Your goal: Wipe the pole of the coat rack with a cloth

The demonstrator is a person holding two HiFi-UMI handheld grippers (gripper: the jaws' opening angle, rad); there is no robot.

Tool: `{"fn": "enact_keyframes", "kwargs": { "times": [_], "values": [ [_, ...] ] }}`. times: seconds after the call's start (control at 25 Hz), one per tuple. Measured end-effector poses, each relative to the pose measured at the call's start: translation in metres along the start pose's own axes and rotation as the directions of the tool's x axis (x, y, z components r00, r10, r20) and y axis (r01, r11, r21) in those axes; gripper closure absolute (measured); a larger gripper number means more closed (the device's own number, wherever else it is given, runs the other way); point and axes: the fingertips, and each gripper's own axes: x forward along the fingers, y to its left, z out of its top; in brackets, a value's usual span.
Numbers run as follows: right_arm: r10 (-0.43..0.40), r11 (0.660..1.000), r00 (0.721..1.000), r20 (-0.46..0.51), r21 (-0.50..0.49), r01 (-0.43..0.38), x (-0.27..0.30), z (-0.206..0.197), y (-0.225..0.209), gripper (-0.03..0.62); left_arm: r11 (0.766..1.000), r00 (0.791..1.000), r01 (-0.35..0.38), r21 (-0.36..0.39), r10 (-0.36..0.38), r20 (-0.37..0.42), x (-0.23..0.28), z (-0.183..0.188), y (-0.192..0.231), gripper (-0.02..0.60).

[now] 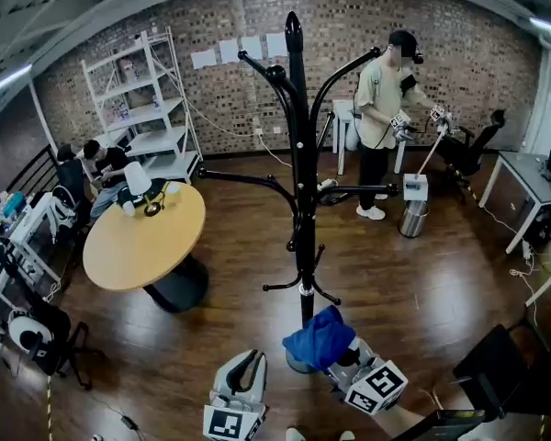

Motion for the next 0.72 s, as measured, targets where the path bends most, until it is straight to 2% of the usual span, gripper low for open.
{"fn": "enact_keyframes", "kwargs": {
  "times": [0.12, 0.24, 0.4, 0.56, 0.72],
  "values": [
    [-0.071, 0.995, 0.997, -0.019, -0.071, 0.070, -0.021, 0.017, 0.004, 0.487, 0.999, 1.000, -0.002, 0.033, 0.001, 0.022, -0.002, 0.013, -0.007, 0.537],
    [-0.110, 0.990, 0.994, -0.003, -0.090, 0.109, -0.050, 0.029, 0.009, 0.487, 0.998, 0.999, 0.032, 0.058, -0.035, 0.037, -0.004, 0.021, -0.026, 0.537],
    [-0.158, 0.982, 0.987, 0.029, -0.105, 0.160, -0.104, 0.054, 0.014, 0.487, 0.998, 0.995, 0.058, -0.018, -0.057, 0.077, -0.021, 0.054, -0.059, 0.537],
    [-0.148, 0.981, 0.987, 0.064, -0.115, 0.155, -0.154, 0.087, 0.030, 0.487, 0.997, 0.995, 0.051, -0.058, -0.046, 0.091, -0.046, 0.075, -0.101, 0.537],
    [-0.146, 0.982, 0.986, 0.081, -0.113, 0.155, -0.195, 0.099, 0.038, 0.487, 0.993, 0.992, 0.102, -0.062, -0.097, 0.080, -0.057, 0.079, -0.151, 0.537]
  ]
}}
